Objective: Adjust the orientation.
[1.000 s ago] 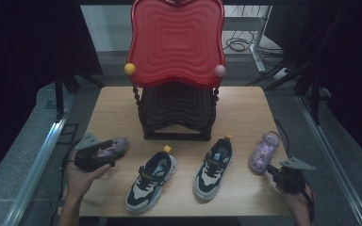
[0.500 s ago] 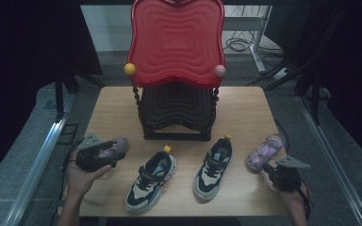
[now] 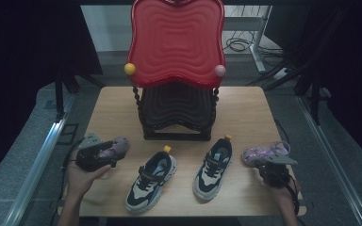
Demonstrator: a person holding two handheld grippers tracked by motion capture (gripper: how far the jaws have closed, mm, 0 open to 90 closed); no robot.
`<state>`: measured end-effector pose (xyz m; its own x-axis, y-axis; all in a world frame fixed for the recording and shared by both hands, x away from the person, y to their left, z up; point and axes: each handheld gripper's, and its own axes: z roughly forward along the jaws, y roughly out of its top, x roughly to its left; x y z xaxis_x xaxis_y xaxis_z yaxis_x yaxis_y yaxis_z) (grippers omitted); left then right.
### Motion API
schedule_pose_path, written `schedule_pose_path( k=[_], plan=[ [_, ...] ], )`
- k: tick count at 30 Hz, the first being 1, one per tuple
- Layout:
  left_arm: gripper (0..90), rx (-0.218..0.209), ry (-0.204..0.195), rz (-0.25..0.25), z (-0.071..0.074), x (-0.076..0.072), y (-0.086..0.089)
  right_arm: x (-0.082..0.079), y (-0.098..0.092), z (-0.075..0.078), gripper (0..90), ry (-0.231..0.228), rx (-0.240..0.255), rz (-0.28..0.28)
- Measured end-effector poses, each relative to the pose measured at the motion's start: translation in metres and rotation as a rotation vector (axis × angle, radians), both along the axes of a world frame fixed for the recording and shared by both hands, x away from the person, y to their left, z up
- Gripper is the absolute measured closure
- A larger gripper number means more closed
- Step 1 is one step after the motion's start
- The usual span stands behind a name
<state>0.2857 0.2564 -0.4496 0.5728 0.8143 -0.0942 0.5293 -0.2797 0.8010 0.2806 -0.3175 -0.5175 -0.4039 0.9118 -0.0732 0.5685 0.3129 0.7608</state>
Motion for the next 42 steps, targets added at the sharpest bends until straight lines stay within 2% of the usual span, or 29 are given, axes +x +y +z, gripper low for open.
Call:
schedule_pose_path(
  k=[11, 16, 17, 23, 30, 36, 37, 38, 39, 40, 42],
  plan=[
    [32.3, 0.0, -0.002, 0.01, 0.001, 0.0, 0.004, 0.015, 0.027, -0.001, 90.0, -0.013, -0.034, -0.016],
    [32.3, -0.005, -0.006, 0.012, 0.002, 0.0, 0.005, 0.02, 0.036, -0.005, 90.0, -0.015, -0.048, -0.056],
    [32.3, -0.006, -0.007, 0.013, 0.002, 0.0, 0.005, 0.021, 0.04, -0.007, 90.0, -0.021, -0.063, -0.069],
    [32.3, -0.002, -0.005, 0.012, 0.002, 0.0, 0.005, 0.026, 0.046, -0.01, 90.0, -0.045, -0.078, -0.095],
    [32.3, 0.001, -0.005, 0.013, 0.001, 0.001, 0.005, 0.032, 0.047, -0.012, 90.0, -0.035, -0.076, -0.094],
    [32.3, -0.001, -0.007, 0.012, 0.002, 0.0, 0.006, 0.03, 0.043, -0.009, 90.0, -0.034, -0.032, -0.085],
    [32.3, -0.002, -0.01, 0.013, 0.002, -0.001, 0.006, 0.026, 0.041, -0.002, 90.0, -0.05, -0.008, -0.072],
    [32.3, -0.002, -0.01, 0.013, 0.002, -0.001, 0.006, 0.026, 0.041, -0.002, 90.0, -0.05, -0.008, -0.072],
    [32.3, -0.001, -0.012, 0.012, 0.003, -0.001, 0.005, 0.02, 0.037, 0.008, 90.0, -0.071, 0.05, -0.052],
    [32.3, -0.001, -0.012, 0.012, 0.003, -0.001, 0.005, 0.02, 0.037, 0.008, 90.0, -0.071, 0.05, -0.052],
    [32.3, 0.0, -0.013, 0.012, 0.003, -0.001, 0.005, 0.014, 0.03, 0.018, 90.0, -0.103, 0.073, -0.054]
  ],
)
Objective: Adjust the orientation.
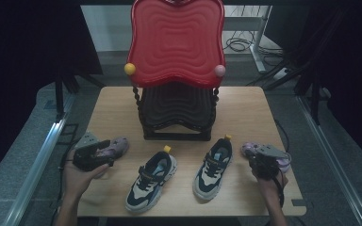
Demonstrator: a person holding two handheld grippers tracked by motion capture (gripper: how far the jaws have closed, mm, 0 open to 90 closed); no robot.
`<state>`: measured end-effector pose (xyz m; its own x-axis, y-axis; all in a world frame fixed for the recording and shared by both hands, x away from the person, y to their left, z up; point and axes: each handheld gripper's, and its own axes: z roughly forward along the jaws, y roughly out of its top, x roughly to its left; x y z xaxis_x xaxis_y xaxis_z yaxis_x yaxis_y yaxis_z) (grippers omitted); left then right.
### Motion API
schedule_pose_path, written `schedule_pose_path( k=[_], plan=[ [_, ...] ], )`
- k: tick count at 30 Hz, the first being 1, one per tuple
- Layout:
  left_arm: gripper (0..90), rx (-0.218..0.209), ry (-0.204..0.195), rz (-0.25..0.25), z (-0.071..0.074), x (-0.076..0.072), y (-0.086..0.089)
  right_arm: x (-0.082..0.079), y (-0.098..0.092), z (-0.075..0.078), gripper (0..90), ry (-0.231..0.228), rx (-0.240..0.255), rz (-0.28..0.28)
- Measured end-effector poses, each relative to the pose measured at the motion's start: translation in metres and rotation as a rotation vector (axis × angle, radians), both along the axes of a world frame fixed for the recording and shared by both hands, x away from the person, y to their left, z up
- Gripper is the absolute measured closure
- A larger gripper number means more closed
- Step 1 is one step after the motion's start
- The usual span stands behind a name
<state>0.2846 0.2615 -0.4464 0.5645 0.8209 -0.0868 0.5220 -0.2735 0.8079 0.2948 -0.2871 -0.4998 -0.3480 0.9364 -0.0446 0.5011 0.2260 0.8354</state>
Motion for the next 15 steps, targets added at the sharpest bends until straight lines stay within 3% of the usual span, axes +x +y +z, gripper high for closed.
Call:
schedule_pose_path(
  k=[1, 4, 5, 6, 8, 9, 10, 15],
  plan=[
    [32.3, 0.002, 0.001, -0.001, 0.0, 0.0, 0.0, -0.004, -0.009, 0.009, 90.0, -0.033, 0.02, -0.007],
    [32.4, 0.005, 0.002, -0.001, 0.0, 0.0, -0.001, -0.008, -0.021, 0.017, 90.0, -0.062, 0.023, -0.026],
    [32.3, 0.003, 0.001, -0.001, 0.0, 0.0, -0.001, -0.011, -0.036, 0.023, 90.0, -0.08, 0.038, -0.06],
    [32.3, 0.002, 0.0, -0.001, 0.0, 0.0, -0.001, -0.011, -0.036, 0.023, 90.0, -0.08, 0.038, -0.06],
    [32.4, 0.003, 0.0, 0.0, 0.0, 0.0, 0.0, -0.014, -0.053, 0.027, 90.0, -0.098, 0.057, -0.1],
    [32.4, 0.006, 0.001, 0.001, 0.0, 0.001, 0.0, -0.017, -0.07, 0.03, 90.0, -0.109, 0.076, -0.131],
    [32.4, 0.006, 0.001, 0.001, 0.0, 0.001, 0.0, -0.017, -0.07, 0.03, 90.0, -0.109, 0.076, -0.131],
    [32.4, 0.005, 0.001, 0.002, 0.0, 0.001, 0.001, -0.022, -0.111, 0.028, 90.0, -0.104, 0.107, -0.198]
  ],
)
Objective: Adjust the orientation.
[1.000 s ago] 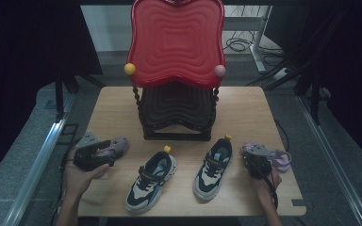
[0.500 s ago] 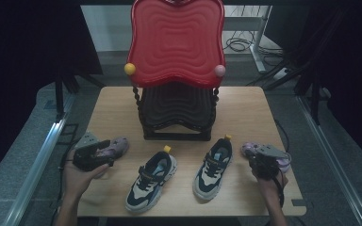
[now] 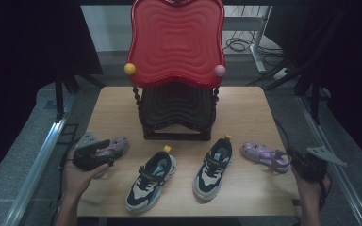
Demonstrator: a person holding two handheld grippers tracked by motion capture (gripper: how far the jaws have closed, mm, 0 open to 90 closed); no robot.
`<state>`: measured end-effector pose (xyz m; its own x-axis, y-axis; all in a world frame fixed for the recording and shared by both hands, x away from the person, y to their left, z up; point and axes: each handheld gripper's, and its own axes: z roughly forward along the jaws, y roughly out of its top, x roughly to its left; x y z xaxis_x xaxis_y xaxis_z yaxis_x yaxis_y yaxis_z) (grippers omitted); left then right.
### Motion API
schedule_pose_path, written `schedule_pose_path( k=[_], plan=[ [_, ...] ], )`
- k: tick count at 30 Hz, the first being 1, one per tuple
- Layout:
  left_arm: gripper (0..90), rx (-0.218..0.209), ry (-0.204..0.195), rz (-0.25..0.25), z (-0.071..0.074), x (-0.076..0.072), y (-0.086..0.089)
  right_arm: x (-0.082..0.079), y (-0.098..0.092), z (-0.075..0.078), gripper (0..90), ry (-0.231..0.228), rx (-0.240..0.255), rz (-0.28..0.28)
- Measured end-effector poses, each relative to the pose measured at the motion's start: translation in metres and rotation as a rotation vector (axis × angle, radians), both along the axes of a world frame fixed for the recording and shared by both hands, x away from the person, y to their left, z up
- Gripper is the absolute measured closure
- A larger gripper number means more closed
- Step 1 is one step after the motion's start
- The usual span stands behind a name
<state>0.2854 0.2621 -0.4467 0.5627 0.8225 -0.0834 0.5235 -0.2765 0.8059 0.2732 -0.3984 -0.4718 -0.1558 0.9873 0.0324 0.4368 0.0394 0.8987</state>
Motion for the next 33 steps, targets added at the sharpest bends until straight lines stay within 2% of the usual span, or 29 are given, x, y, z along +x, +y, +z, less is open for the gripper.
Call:
schedule_pose_path(
  k=[1, 2, 3, 4, 8, 12, 19, 26, 33],
  plan=[
    [32.4, 0.0, 0.0, 0.0, 0.0, 0.0, 0.0, 0.0, 0.0, 0.0, 90.0, 0.0, 0.0, 0.0],
    [32.4, 0.0, 0.0, -0.001, 0.0, 0.0, 0.0, 0.0, -0.011, -0.005, 90.0, 0.011, 0.005, -0.017],
    [32.4, -0.001, 0.0, -0.001, 0.0, 0.0, 0.0, 0.0, -0.011, -0.005, 90.0, 0.011, 0.005, -0.017],
    [32.4, -0.002, -0.001, 0.0, 0.0, 0.0, 0.0, 0.001, -0.019, -0.011, 90.0, 0.025, 0.002, -0.029],
    [32.4, 0.0, 0.002, 0.001, -0.001, 0.001, 0.001, 0.002, -0.028, -0.02, 90.0, 0.054, 0.03, -0.036],
    [32.4, -0.001, 0.002, 0.002, -0.001, 0.001, 0.001, 0.004, -0.035, -0.028, 90.0, 0.073, 0.036, -0.041],
    [32.4, 0.003, 0.012, 0.0, -0.004, 0.002, 0.0, 0.008, -0.034, -0.037, 90.0, 0.103, 0.032, -0.001],
    [32.4, 0.003, 0.018, 0.004, -0.005, 0.003, 0.001, 0.008, -0.034, -0.038, 90.0, 0.107, 0.017, 0.017],
    [32.5, 0.002, 0.019, 0.007, -0.006, 0.004, 0.002, 0.006, -0.03, -0.037, 90.0, 0.115, -0.021, 0.021]
  ],
)
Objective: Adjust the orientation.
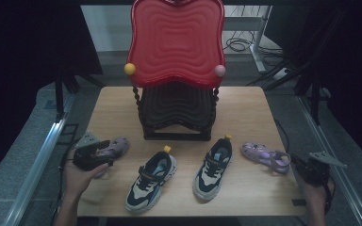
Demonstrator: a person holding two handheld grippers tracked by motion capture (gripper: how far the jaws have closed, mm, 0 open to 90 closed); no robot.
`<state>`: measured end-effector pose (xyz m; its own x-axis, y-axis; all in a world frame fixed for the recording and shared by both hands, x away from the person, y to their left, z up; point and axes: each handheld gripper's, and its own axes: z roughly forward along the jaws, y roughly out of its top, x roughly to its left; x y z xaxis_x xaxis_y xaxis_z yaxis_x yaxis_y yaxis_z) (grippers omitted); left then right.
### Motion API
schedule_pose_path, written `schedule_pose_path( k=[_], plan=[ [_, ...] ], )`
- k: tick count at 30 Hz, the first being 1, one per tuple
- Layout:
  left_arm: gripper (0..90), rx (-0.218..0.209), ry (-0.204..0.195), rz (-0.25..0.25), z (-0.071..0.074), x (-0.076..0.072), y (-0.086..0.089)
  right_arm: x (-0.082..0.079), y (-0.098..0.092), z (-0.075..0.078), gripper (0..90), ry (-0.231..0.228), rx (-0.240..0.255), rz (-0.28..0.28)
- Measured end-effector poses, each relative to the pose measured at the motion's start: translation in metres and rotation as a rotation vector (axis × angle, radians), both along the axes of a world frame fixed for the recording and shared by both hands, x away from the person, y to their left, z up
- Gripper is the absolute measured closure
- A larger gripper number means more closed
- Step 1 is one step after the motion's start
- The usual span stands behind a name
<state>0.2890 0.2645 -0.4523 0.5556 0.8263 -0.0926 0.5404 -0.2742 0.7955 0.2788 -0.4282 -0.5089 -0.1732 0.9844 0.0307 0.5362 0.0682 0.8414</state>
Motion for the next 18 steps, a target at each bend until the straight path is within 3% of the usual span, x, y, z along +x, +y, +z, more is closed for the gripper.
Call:
schedule_pose_path(
  k=[18],
  plan=[
    [32.5, -0.001, 0.0, 0.008, 0.0, -0.001, 0.002, -0.011, 0.006, 0.001, 90.0, 0.037, -0.044, 0.064]
  ],
)
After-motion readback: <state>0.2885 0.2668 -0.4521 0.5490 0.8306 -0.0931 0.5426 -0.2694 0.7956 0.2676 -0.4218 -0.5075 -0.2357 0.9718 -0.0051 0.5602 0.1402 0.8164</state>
